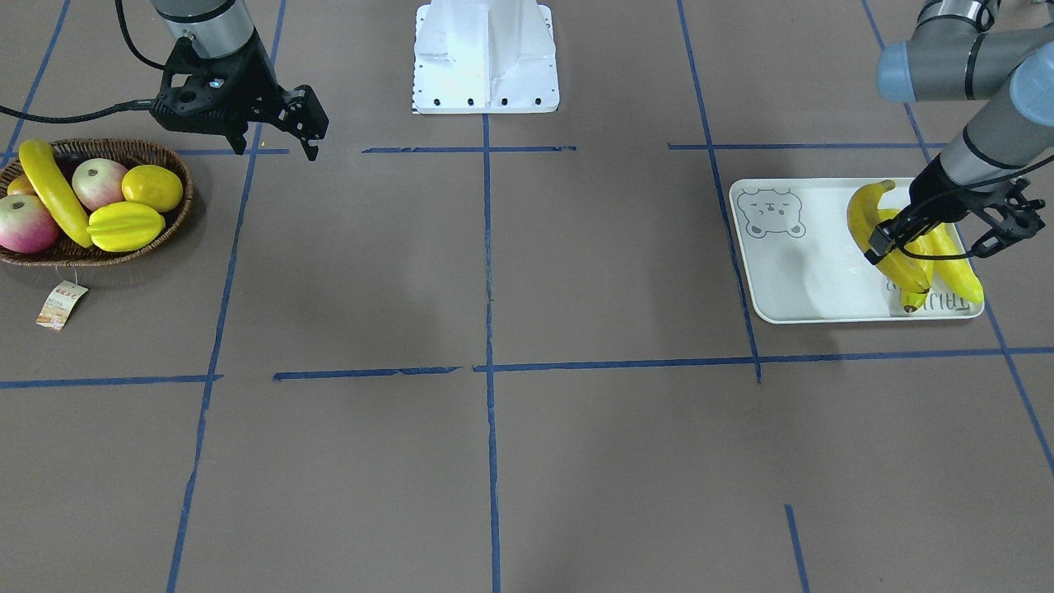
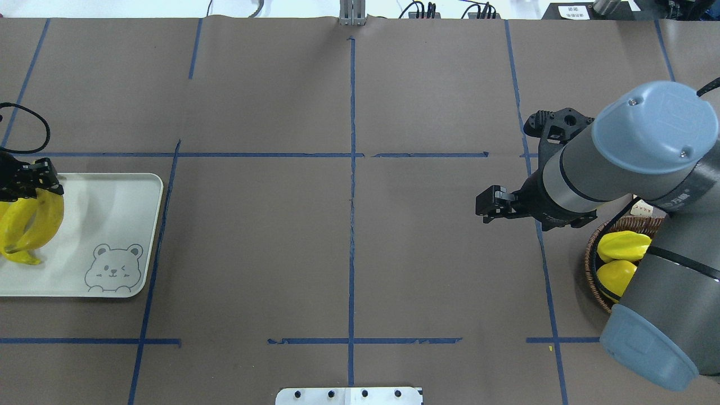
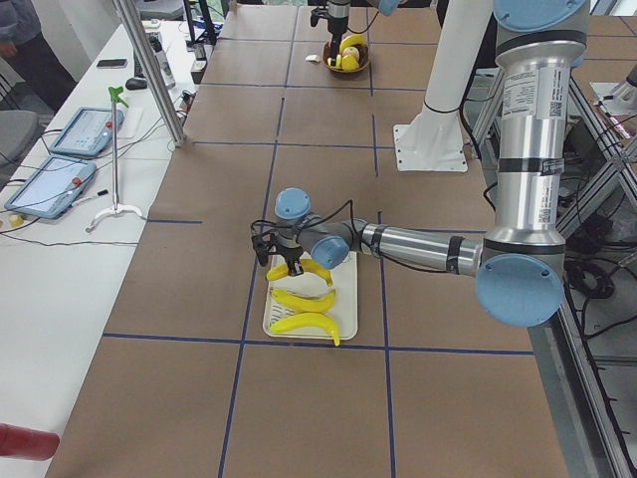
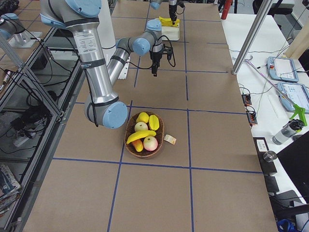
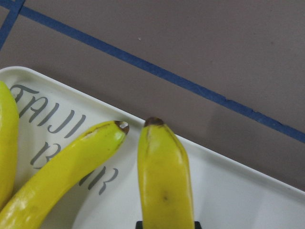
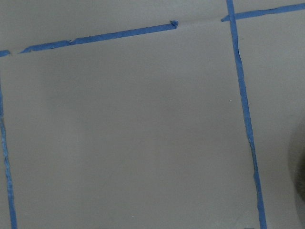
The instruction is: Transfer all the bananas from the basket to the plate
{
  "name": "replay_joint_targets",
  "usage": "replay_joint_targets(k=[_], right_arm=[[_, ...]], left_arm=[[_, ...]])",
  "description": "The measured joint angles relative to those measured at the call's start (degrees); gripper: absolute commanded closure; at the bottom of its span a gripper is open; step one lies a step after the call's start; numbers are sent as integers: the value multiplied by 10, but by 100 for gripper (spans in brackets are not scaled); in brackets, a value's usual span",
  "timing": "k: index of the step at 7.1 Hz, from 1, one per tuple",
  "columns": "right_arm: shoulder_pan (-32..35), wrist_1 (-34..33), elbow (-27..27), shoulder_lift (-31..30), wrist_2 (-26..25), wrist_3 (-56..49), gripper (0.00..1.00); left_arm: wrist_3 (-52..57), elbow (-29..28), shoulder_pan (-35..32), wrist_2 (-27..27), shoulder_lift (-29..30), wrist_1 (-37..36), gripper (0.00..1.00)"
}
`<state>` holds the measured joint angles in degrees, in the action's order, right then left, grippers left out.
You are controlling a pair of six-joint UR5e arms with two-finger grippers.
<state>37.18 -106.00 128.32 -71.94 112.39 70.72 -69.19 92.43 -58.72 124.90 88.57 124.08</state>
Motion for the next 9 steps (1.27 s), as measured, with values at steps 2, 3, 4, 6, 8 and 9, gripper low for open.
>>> replay_joint_targets(k=[2, 3, 4, 6, 8, 9], right_arm=[[0, 0, 1, 0, 0, 1, 0], [0, 0, 1, 0, 0, 1, 0], [0, 0, 1, 0, 0, 1, 0], [10, -1, 8, -10, 3, -4, 0], [29, 3, 51, -86, 7, -70, 0], [44, 5, 77, -135, 7, -115, 0]], left_arm=[[1, -28, 4, -1, 0, 31, 1], [3, -31, 6, -1, 0, 45, 0], [6, -30, 7, 0, 0, 59, 0], [14, -7, 6, 29, 0, 70, 0], [24, 29, 4, 100, 2, 69, 0], [26, 44, 9, 113, 3, 68, 0]])
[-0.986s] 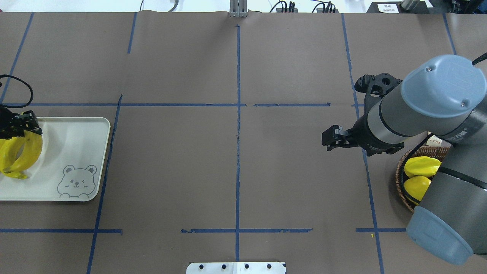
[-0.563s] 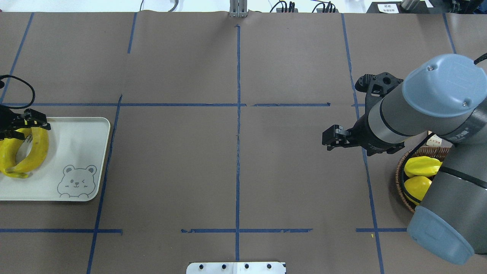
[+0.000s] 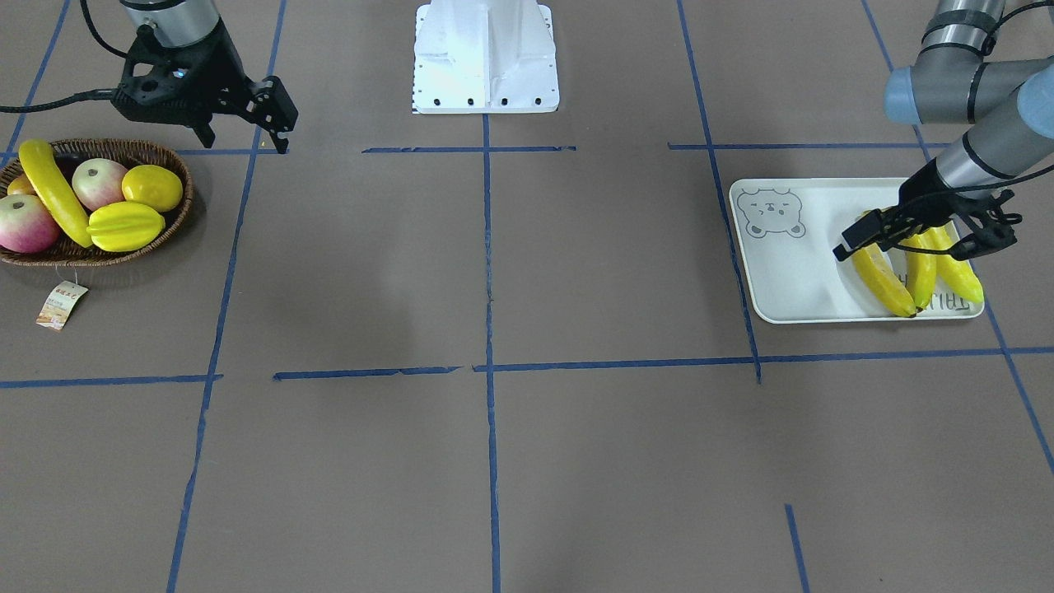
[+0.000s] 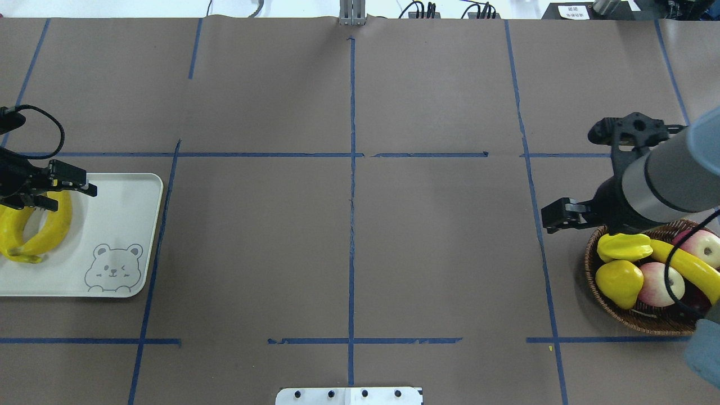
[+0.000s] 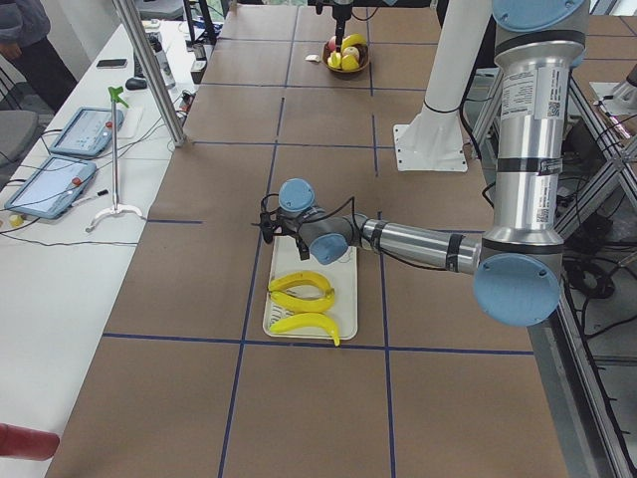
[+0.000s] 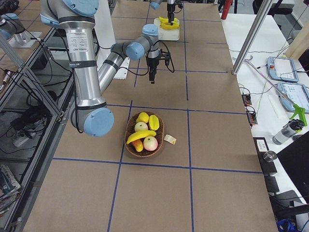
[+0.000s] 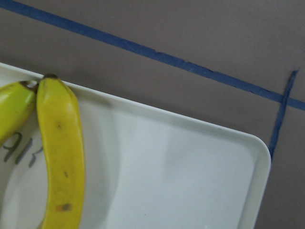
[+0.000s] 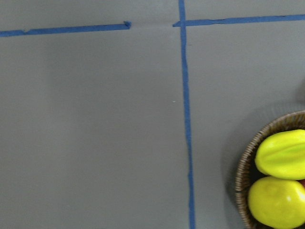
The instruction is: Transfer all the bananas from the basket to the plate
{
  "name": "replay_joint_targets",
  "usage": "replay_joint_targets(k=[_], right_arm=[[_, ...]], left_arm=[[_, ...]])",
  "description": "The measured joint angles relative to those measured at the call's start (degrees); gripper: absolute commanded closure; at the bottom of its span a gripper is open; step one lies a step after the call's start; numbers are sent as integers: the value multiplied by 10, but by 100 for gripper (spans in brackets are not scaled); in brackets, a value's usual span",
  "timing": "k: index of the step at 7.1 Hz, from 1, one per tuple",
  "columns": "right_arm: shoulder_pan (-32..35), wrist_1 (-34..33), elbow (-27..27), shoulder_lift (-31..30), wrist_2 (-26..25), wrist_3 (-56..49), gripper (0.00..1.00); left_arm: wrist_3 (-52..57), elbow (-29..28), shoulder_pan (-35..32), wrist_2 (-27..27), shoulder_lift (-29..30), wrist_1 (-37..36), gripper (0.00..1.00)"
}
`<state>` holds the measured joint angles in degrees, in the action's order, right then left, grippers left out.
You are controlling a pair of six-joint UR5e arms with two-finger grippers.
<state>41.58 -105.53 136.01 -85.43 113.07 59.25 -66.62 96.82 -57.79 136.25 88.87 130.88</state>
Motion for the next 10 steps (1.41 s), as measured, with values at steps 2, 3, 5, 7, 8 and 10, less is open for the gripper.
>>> replay_joint_targets(k=[2, 3, 5, 7, 8, 10], right_arm=[[22, 15, 34, -82, 1, -62, 0], [27, 57, 38, -125, 3, -75, 0], [39, 233, 6, -239, 14, -87, 0], [76, 463, -104, -319, 57, -110, 0], [91, 541, -155, -339, 74, -141, 0], [105, 582, -214, -345, 81, -262, 0]], left_arm=[[1, 16, 18, 4, 4, -1, 0], [1, 18, 22, 3, 5, -1, 0], [1, 19, 23, 1, 6, -1, 0], [1, 22, 24, -1, 7, -1, 0], [1, 25, 24, -1, 7, -1, 0], [1, 28, 24, -1, 6, -1, 0]])
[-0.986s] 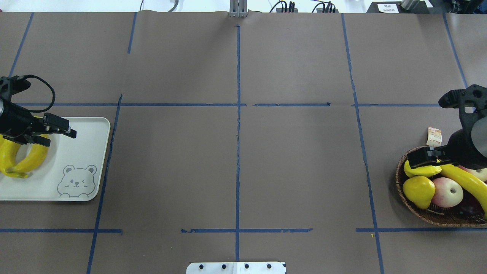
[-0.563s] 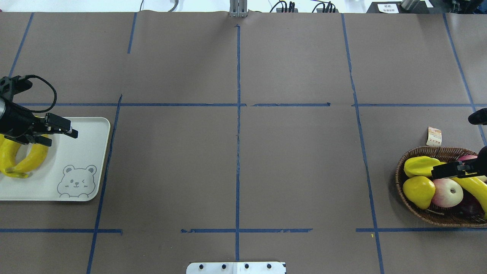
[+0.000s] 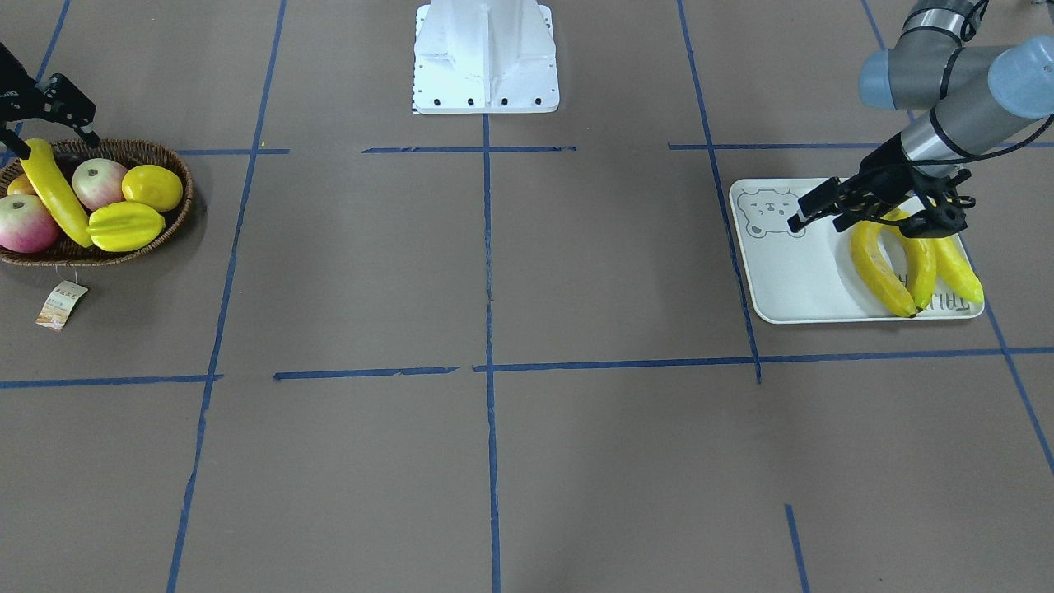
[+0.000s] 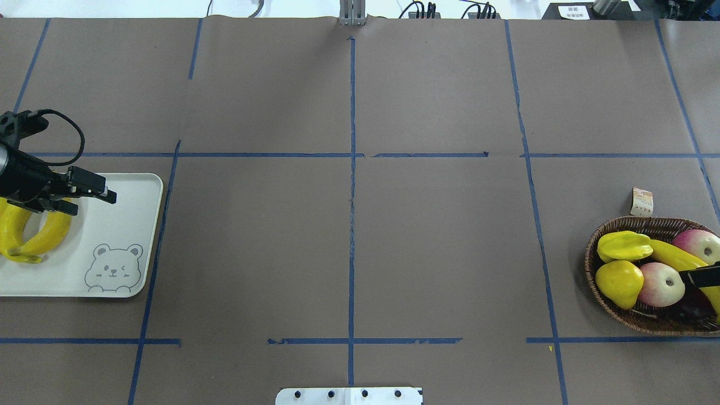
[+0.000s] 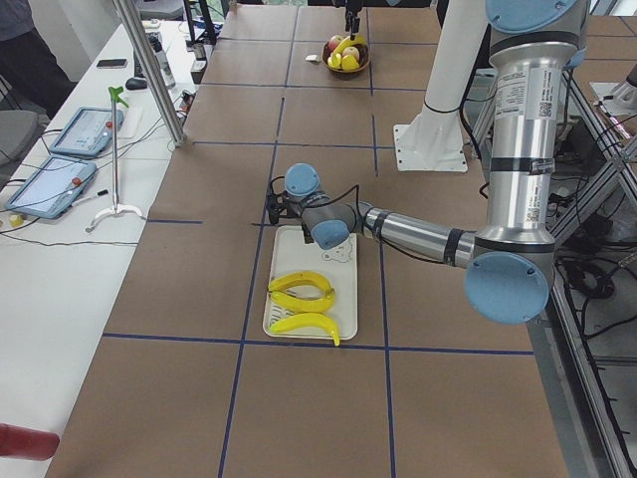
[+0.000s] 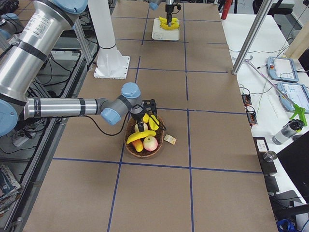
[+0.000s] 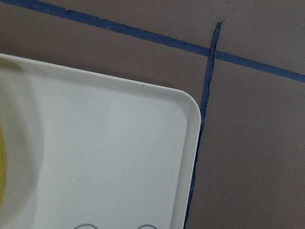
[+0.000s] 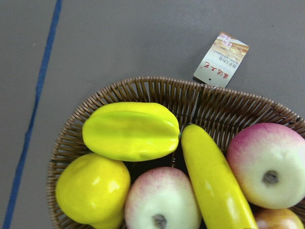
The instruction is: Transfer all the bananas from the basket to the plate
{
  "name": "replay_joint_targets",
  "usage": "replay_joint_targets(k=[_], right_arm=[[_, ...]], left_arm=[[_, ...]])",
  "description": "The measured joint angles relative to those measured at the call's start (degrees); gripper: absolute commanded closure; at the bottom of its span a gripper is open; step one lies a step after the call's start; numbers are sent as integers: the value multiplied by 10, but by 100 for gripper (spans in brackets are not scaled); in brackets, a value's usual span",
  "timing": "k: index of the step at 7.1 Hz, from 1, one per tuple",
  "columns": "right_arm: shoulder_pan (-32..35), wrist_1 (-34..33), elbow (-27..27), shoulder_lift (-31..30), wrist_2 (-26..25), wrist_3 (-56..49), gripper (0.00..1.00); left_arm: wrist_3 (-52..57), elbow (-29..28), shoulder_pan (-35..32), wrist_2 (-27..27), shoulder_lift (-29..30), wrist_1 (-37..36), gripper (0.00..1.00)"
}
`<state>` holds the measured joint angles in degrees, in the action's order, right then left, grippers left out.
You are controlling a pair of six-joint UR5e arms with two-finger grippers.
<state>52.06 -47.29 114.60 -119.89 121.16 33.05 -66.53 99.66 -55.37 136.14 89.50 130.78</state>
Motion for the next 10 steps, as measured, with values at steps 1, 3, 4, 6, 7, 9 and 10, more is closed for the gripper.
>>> replay_joint_targets(k=[1, 3, 4, 6, 7, 9, 10], right_arm=[[3, 4, -24, 0, -2, -66, 2], [5, 5, -40, -3, -4, -120, 13], [4, 4, -44, -3, -5, -129, 15], [-1, 3, -49, 0, -5, -135, 21], [-4, 3, -49, 2, -4, -136, 33], [-12, 3, -49, 3, -1, -136, 72], [-14, 3, -50, 4, 1, -136, 76]], left_arm=[[0, 2, 0, 0, 0, 0, 0], [-1, 6, 0, 0, 1, 0, 0], [-1, 7, 0, 0, 1, 0, 0], [-1, 7, 0, -1, 2, 0, 0], [-1, 7, 1, -1, 3, 0, 0], [-1, 7, 1, -1, 4, 0, 0], [-1, 6, 1, -1, 5, 0, 0]])
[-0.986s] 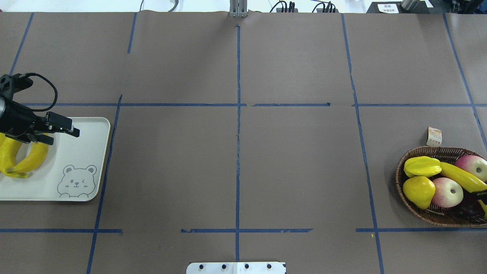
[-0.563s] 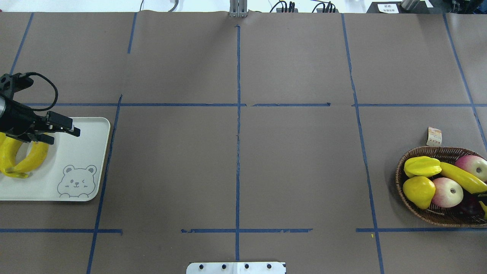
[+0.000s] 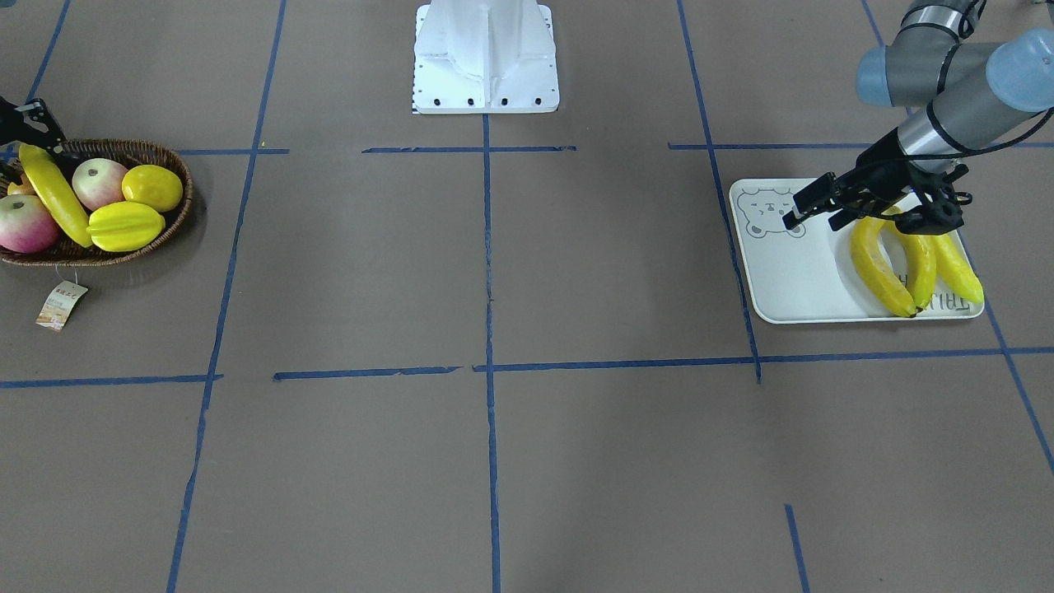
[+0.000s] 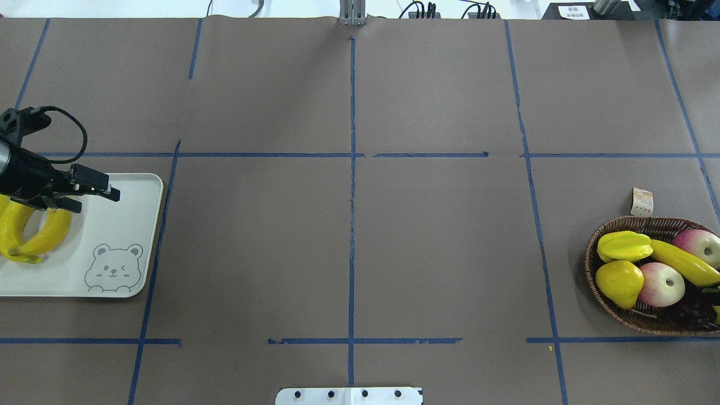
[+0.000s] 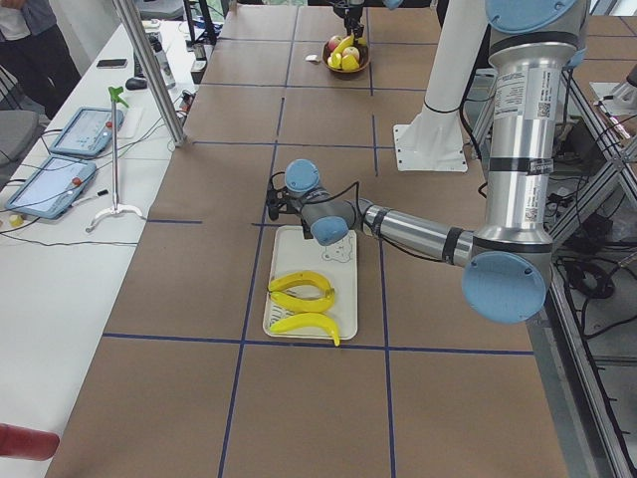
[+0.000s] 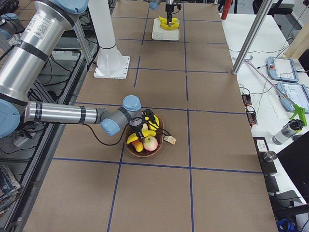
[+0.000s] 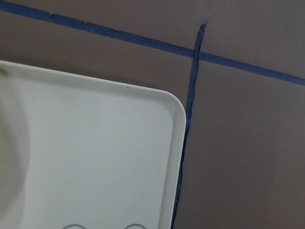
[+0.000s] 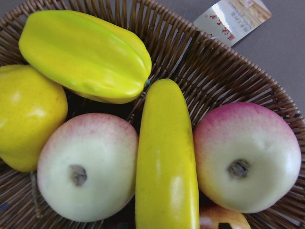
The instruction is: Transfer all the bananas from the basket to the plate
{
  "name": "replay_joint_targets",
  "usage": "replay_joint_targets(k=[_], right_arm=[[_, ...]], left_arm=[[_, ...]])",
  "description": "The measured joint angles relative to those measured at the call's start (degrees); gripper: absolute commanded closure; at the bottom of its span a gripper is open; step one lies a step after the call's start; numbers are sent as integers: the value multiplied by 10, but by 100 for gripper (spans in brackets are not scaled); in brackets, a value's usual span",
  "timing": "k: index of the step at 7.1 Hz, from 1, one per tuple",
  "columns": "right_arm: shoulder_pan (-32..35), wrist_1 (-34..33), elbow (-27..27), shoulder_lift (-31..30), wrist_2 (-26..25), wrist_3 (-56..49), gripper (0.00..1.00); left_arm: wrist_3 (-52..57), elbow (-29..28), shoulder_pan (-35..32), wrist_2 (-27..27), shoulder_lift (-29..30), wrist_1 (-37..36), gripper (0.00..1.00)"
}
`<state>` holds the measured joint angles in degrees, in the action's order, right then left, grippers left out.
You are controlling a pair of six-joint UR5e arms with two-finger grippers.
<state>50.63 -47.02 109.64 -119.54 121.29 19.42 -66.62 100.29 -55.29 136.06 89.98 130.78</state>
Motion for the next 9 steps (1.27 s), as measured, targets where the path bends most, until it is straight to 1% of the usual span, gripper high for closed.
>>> replay_joint_targets(k=[2, 4, 7, 8, 9], right_arm=[[0, 0, 0, -1, 1, 0, 90], [18, 0, 10, 0, 13, 0, 91], [116, 2, 22, 12, 91, 10, 94], [131, 2, 22, 32, 110, 34, 95], [136, 2, 21, 64, 118, 87, 95]], left_arm=[[0, 0, 0, 0, 0, 0, 0], [0, -1, 0, 0, 2, 0, 0], [0, 0, 0, -4, 16, 2, 0], [0, 1, 4, -15, 29, 3, 0], [-2, 2, 12, -23, 44, 4, 0]])
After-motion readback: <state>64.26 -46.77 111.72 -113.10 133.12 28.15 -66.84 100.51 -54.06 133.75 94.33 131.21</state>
